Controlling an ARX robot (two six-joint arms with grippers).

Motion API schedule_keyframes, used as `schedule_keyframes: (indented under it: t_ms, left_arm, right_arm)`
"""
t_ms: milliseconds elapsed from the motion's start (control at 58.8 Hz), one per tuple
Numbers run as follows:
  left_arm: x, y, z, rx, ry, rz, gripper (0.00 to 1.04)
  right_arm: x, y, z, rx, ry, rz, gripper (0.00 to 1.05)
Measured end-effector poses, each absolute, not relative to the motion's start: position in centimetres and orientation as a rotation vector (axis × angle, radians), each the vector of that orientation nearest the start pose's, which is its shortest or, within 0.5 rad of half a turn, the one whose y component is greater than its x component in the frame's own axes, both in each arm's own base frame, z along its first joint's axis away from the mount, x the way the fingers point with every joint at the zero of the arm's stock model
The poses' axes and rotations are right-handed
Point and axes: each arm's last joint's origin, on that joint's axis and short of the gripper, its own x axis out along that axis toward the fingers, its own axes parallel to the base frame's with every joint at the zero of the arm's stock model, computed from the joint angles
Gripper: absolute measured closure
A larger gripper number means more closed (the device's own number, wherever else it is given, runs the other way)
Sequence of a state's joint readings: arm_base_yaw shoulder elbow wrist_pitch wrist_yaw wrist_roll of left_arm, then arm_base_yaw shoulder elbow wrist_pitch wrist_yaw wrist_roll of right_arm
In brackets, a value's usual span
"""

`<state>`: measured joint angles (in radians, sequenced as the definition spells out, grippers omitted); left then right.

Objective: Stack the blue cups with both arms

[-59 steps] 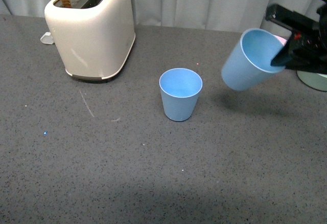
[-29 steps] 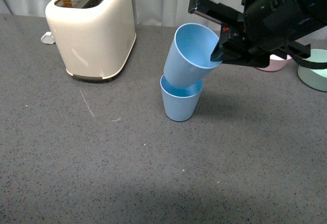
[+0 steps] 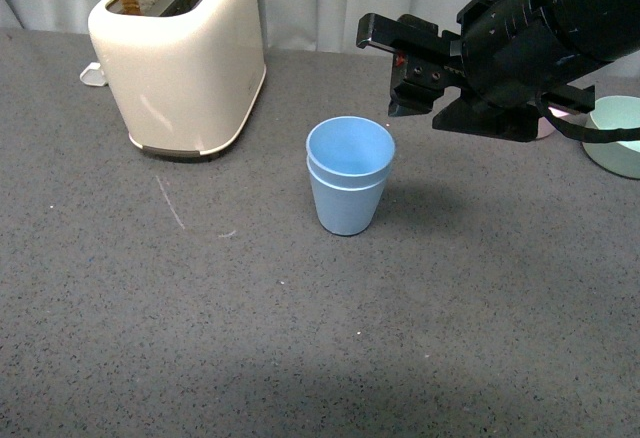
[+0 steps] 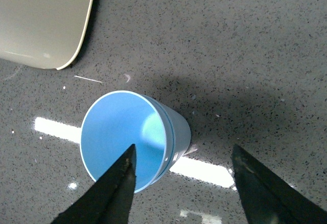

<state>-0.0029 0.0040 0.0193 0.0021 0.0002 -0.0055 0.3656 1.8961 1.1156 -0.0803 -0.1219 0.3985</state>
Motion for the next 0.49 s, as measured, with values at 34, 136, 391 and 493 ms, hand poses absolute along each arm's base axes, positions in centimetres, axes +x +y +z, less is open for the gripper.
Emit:
schedule_keyframes:
  t_ms: [34,136,391,493]
  left_arm:
    - [9.7,0.0,17.0,-0.006,-0.017,-0.003,0.07]
    - [9.7,0.0,17.0,-0.006,-0.017,-0.002,0.07]
    - [9.7,0.0,17.0,-0.005,-0.017,-0.001,0.07]
    - [9.7,0.0,17.0,-0.005,-0.017,-0.003,0.07]
  right_arm:
    - [35.7,14.0,15.2,0.253,0.934,0.281,0.43]
    - [35.7,14.0,15.3,0.245,0.929,0.286,0.26]
    - [30.4,8.6,15.0,0.019,0.088,0.009,0.65]
    - [27.5,6.2,17.0,0.024,-0.025,-0.004,0.87]
